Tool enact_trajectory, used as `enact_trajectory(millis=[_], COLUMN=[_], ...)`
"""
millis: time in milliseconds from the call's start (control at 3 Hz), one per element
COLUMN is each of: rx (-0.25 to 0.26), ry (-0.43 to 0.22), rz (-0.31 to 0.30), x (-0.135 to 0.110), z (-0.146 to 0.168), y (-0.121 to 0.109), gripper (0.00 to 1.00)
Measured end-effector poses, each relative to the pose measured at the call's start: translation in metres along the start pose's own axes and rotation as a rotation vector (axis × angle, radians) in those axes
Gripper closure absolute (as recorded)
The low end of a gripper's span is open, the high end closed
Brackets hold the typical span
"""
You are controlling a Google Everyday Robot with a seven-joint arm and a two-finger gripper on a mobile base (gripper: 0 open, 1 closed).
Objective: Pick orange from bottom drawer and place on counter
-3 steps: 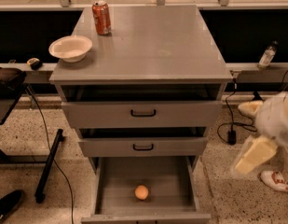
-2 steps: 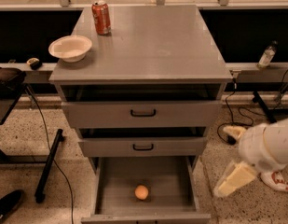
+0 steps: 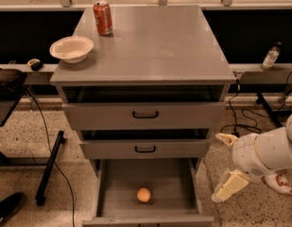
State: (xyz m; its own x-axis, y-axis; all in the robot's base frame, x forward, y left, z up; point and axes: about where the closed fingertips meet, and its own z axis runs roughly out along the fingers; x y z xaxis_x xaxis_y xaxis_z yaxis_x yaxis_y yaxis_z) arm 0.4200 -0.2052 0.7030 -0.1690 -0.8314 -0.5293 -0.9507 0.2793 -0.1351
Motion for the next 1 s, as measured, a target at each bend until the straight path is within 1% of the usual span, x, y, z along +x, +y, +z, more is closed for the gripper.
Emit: enact_trajectory(millis=[333,667,1000], rx=[-0.020,-0.057,-0.073], ry=[-0.071,-0.188,-0.269], rz=[0.016,0.073,0.075], x=[-0.005,0.023,0.036], z=[0.045,0.151,0.190], y=[0.007,0.021,0.027], gripper=[0.00,0.00,0.00])
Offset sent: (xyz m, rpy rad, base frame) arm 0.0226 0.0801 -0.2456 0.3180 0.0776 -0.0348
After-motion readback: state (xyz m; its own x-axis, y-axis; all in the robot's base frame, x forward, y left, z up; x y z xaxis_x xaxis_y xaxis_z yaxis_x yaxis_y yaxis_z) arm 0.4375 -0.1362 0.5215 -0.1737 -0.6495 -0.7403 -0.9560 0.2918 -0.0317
